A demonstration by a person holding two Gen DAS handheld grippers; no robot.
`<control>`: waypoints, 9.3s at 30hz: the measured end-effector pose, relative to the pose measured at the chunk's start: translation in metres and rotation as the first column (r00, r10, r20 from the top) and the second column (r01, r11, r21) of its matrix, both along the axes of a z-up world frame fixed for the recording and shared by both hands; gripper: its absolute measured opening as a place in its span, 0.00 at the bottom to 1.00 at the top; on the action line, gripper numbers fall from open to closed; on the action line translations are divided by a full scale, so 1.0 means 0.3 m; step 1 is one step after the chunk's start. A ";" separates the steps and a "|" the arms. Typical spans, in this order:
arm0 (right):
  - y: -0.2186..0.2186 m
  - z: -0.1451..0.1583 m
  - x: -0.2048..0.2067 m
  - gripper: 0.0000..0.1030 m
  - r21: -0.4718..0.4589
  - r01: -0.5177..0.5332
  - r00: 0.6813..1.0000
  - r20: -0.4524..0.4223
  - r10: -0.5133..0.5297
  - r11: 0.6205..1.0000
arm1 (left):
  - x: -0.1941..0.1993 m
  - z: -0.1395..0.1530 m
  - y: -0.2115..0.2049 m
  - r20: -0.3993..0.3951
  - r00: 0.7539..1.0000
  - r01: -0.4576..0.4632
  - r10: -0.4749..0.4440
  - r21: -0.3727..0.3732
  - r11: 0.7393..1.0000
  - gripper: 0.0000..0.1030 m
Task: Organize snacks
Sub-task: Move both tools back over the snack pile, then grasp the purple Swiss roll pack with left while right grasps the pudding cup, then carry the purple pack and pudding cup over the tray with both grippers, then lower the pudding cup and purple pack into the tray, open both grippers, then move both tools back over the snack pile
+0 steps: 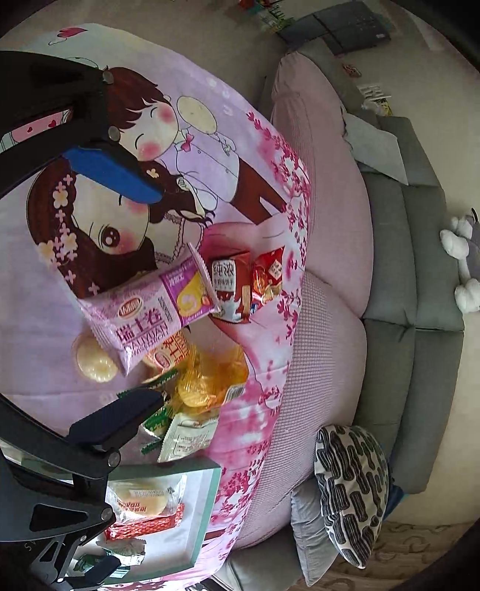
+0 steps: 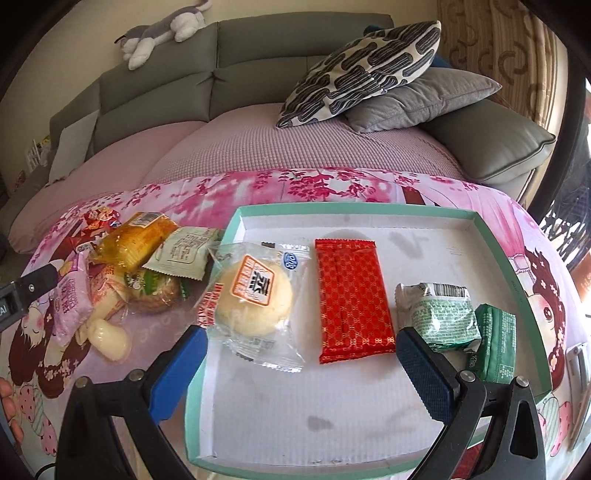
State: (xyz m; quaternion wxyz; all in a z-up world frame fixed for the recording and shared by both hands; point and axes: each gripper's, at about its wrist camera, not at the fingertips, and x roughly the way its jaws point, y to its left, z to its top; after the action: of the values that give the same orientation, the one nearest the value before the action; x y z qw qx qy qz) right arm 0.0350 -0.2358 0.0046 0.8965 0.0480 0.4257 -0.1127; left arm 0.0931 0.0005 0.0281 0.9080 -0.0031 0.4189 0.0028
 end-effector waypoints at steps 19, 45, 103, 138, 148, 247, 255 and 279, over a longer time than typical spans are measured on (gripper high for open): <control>0.261 -0.007 0.060 1.00 0.025 -0.153 0.988 0.012 0.153 0.988 | 0.012 -0.034 0.229 -0.039 0.992 -0.120 0.118 -0.057 0.991 0.97; 0.472 -0.141 0.123 1.00 0.037 -0.335 0.941 -0.042 0.336 0.942 | 0.070 -0.207 0.331 -0.109 0.978 -0.194 0.176 -0.189 0.963 0.97; 0.382 -0.112 0.129 0.42 0.096 -0.270 0.963 0.018 0.270 0.958 | 0.108 -0.171 0.164 -0.124 0.992 -0.053 0.022 -0.252 0.966 0.38; 0.150 0.103 -0.014 0.42 0.146 -0.156 0.975 0.183 0.128 0.977 | -0.002 0.014 -0.062 -0.010 0.996 0.084 -0.089 -0.237 0.968 0.38; -0.111 0.104 -0.092 0.42 0.131 0.037 0.984 0.167 -0.059 0.991 | -0.058 0.030 -0.310 -0.008 0.965 0.254 -0.263 -0.237 0.938 0.38; -0.302 0.059 -0.174 0.47 0.110 0.193 0.978 0.058 -0.200 0.975 | -0.051 -0.063 -0.354 -0.136 0.974 0.163 -0.181 -0.131 0.978 0.53; -0.310 0.040 -0.168 0.75 0.103 0.206 0.976 0.045 -0.211 0.973 | -0.048 -0.071 -0.366 -0.142 0.971 0.173 -0.193 -0.139 0.975 0.66; -0.278 0.024 -0.156 1.00 0.064 0.199 0.977 0.068 -0.203 0.978 | -0.061 -0.046 -0.363 0.089 0.975 0.212 -0.203 -0.113 0.971 0.95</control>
State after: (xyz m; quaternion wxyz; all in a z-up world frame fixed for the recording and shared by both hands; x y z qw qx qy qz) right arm -0.0118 -0.3191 0.0120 0.8941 0.1205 0.3880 -0.1886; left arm 0.0747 -0.1084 0.0142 0.9168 -0.0150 0.3813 -0.1179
